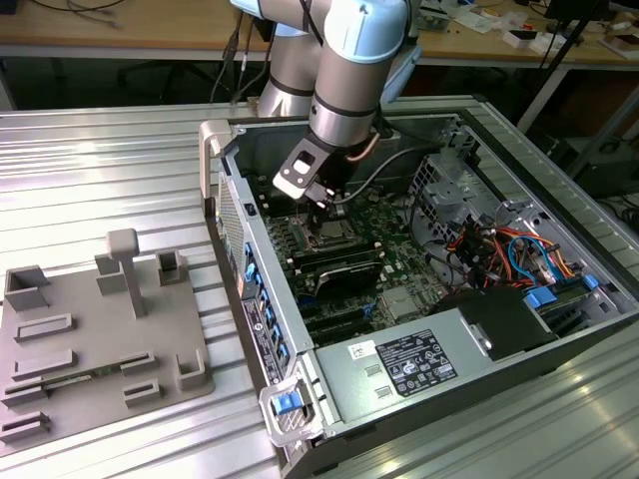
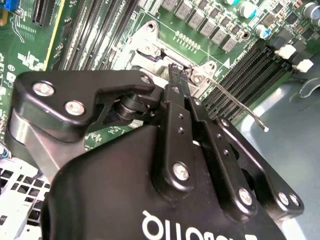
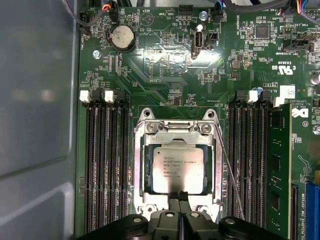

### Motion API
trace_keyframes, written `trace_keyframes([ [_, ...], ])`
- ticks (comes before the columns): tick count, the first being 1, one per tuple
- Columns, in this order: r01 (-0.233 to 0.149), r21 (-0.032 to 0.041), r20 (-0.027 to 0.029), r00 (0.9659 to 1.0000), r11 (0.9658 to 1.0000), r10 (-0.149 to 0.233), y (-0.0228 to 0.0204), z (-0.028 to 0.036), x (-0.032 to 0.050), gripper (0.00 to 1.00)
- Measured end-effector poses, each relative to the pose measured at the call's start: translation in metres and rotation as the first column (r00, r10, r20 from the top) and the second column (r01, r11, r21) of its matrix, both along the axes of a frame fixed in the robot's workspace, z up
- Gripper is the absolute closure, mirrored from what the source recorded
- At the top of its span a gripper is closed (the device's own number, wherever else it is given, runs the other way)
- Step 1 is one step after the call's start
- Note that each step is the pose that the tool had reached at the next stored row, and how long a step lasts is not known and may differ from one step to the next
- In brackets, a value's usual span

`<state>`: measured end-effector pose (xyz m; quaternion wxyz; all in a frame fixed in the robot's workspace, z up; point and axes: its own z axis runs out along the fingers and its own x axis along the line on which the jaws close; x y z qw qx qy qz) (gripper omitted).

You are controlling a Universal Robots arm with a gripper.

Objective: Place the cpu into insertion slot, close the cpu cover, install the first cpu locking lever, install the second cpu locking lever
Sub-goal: 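Close the cpu cover, then install the first cpu locking lever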

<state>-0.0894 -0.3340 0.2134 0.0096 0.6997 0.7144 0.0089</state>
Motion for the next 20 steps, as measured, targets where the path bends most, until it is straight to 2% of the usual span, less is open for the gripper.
trace_keyframes([
  [6, 0.0, -0.0003, -0.0001, 1.0, 1.0, 0.0, 0.0, 0.0001, 0.0157, 0.89],
  [20, 0.0, -0.0002, -0.0001, 1.0, 1.0, 0.0, 0.0, 0.0001, 0.0171, 0.89],
])
